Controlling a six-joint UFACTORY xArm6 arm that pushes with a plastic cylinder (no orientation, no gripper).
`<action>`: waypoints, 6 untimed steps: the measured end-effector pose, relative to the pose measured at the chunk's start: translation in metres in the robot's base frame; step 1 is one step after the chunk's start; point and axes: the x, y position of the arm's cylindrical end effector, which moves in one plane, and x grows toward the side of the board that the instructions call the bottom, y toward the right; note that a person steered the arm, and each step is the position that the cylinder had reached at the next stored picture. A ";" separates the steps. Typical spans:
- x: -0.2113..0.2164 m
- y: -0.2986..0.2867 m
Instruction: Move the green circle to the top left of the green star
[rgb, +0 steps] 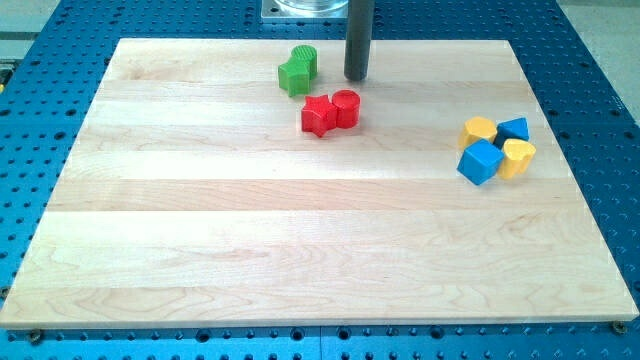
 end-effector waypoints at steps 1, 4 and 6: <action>-0.025 -0.019; -0.023 -0.107; -0.014 -0.050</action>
